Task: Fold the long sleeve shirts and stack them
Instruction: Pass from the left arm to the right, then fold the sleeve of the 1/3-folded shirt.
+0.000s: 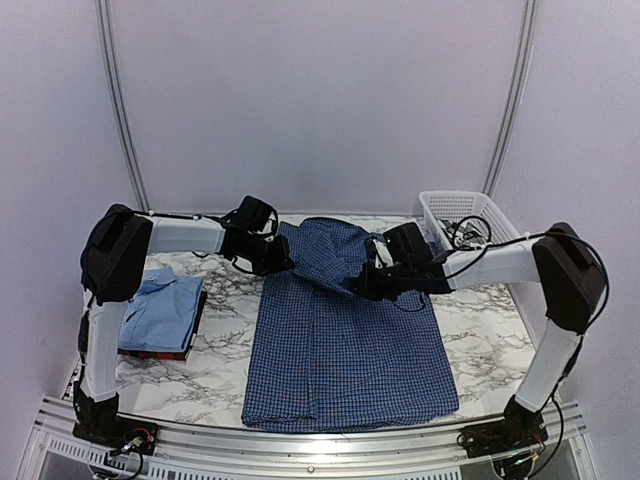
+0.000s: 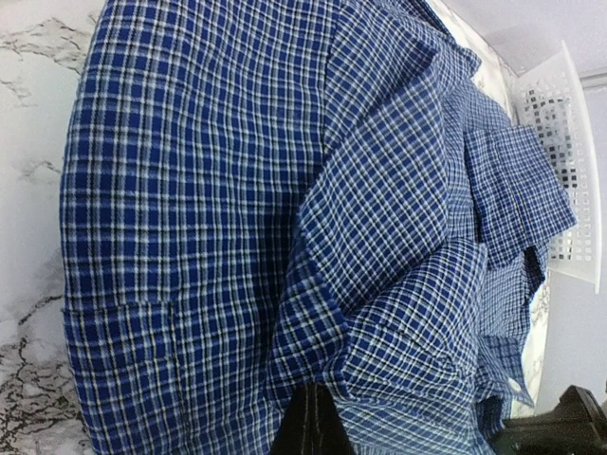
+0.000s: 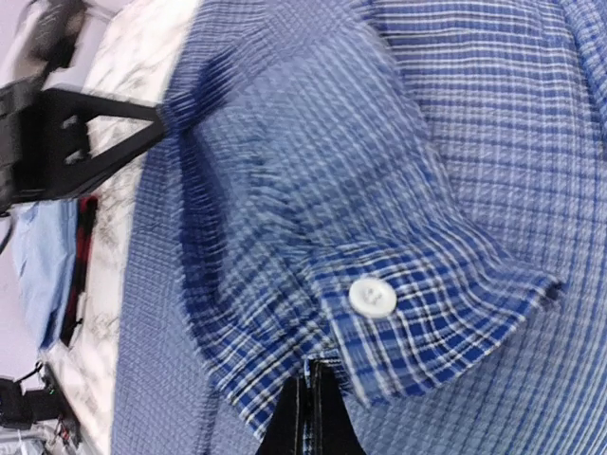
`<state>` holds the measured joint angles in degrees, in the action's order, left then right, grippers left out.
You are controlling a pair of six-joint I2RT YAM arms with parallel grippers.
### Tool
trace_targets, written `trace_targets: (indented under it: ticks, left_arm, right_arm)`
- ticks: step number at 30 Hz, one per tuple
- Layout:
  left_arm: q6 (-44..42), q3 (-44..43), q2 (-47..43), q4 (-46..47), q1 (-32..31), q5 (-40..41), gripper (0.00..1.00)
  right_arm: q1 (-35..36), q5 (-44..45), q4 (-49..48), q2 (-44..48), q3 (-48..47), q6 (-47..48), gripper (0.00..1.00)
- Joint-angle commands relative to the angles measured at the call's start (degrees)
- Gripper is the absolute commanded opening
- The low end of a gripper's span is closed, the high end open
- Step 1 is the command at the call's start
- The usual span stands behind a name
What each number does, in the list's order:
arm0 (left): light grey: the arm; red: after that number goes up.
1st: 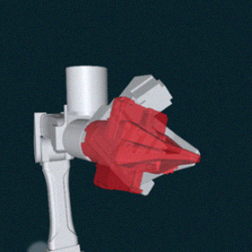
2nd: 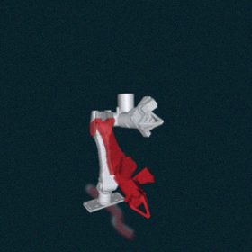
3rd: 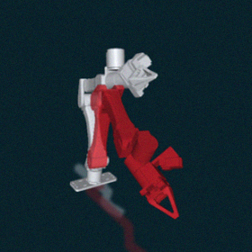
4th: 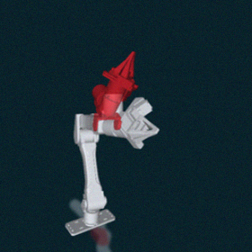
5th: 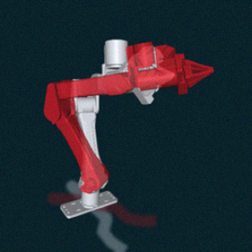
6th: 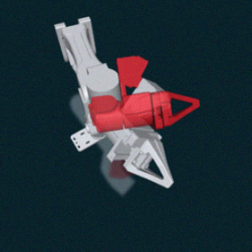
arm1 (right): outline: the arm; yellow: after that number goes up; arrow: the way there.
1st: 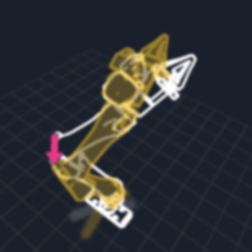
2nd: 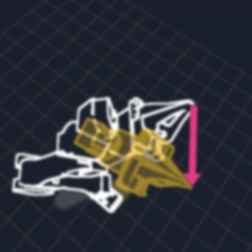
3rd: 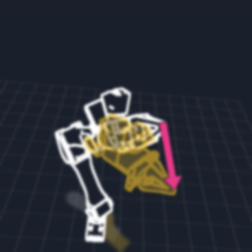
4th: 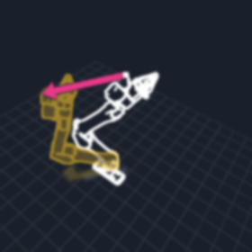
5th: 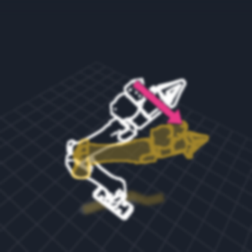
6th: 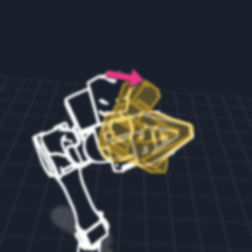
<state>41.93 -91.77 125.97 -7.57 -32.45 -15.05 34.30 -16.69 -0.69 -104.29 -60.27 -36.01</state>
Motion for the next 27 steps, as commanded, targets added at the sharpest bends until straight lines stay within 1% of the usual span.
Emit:
trace_targets:
  ticks: [1,3,5,6,7,8,9,10,11,12,15,19,22,27]
  left_arm:
    - [-1.23,1.33,-4.12,-1.13,-0.11,-3.56,0.0]
    - [-1.37,1.77,-4.45,-1.13,-0.24,-4.46,0.0]
    - [-1.33,2.69,-5.32,-1.21,-0.25,-4.37,0.04]
    - [-1.37,3.33,-5.96,-1.2,-0.25,-3.99,0.09]
    - [-1.56,4.04,-6.77,-1.21,-0.23,-3.49,0.16]
    - [-1.69,4.76,-7.53,-1.26,-0.17,-2.7,0.2]
    - [-1.69,5.68,-8.51,-1.22,-0.12,-1.83,0.23]
    - [-1.72,6.63,-9.57,-1.26,-0.08,-0.9,0.29]
    - [-1.64,7.67,-10.66,-1.3,-0.03,-0.09,0.35]
    - [-1.41,8.61,-11.99,-1.26,0.08,0.42,0.37]
    - [-0.96,11.5,-14.83,-1.64,0.15,0.21,0.42]
    - [-0.24,18.61,-19.08,-1.62,-0.11,-1.14,0.46]
    - [0.09,23.95,-22.67,-1.57,-0.86,-1.66,0.47]
    - [1.58,30.31,-27.27,-1.57,-3.39,-4.12,0.47]
  right_arm:
    - [8.25,7.3,-1.53,9.13,3.26,-6.38,0.0]
    - [12.09,9.77,-1.61,10.34,3.98,-8.33,0.0]
    - [15.01,10.98,-2.45,10.03,4.06,-9.93,0.0]
    - [16.29,10.97,-3.07,9.41,3.99,-10.48,0.0]
    - [17.38,10.93,-3.05,8.54,3.49,-10.75,0.0]
    - [18.54,10.77,-2.82,7.43,2.78,-10.35,0.0]
    - [19.36,10.76,-2.1,6.38,1.67,-9.47,0.02]
    - [20.0,10.92,-0.88,5.48,-0.07,-8.46,0.07]
    - [20.55,10.9,-0.13,5.05,-1.05,-7.12,0.17]
    - [21.0,10.56,0.23,4.91,-2.02,-5.71,0.27]
    - [21.52,11.37,4.03,5.93,-4.24,-2.1,0.44]
    - [21.39,13.97,9.4,8.14,-5.81,2.36,0.54]
    - [20.59,14.62,9.9,9.32,-4.46,3.64,0.56]
    - [18.35,11.37,9.09,8.76,-2.06,6.89,0.55]
